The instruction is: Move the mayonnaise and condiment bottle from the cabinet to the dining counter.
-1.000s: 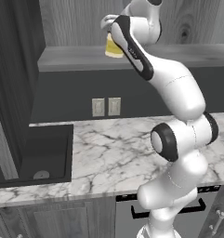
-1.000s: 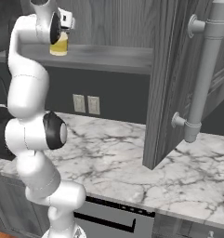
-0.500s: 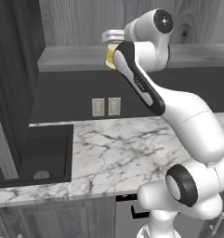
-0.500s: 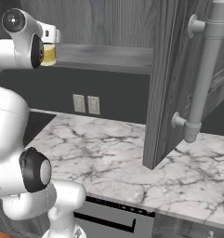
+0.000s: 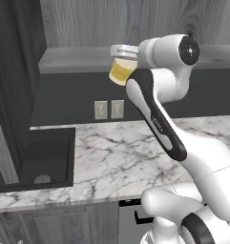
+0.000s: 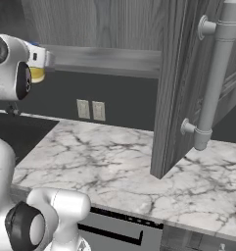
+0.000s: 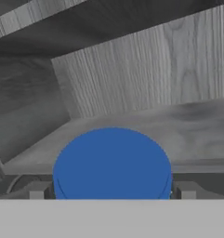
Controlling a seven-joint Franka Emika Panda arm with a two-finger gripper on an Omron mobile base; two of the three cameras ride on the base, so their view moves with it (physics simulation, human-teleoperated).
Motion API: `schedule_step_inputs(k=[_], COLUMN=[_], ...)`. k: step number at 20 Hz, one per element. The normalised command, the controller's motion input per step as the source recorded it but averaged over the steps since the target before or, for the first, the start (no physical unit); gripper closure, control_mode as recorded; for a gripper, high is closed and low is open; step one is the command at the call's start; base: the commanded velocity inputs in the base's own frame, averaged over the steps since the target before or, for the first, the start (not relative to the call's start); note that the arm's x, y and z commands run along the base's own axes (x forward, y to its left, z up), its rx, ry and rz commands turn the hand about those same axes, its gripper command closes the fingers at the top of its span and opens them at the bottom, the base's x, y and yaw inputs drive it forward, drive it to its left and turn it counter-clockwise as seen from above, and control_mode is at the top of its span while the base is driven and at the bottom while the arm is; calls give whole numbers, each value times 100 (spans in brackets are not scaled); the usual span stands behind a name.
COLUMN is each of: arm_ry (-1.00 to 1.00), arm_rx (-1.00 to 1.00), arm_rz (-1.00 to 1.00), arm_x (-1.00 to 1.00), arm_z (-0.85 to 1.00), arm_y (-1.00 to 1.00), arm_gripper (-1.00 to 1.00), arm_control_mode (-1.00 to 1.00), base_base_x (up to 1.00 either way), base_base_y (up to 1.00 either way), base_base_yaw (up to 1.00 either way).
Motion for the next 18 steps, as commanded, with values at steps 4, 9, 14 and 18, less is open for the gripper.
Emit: schedule_step_inputs(k=[4, 9, 14, 18], arm_ry=[0, 2, 13, 12], arm_rx=[5, 4, 4, 1], arm_rz=[1, 1, 3, 7], arm_x=[-94, -94, -94, -93], arm_z=[0, 0, -3, -15], arm_y=[1, -2, -10, -22], arm_gripper=[100, 100, 100, 100], arm_control_mode=[-100, -100, -100, -100], base_base_x=[0, 0, 0, 0], base_base_y=[0, 0, 0, 0], base_base_yaw=[0, 0, 0, 0])
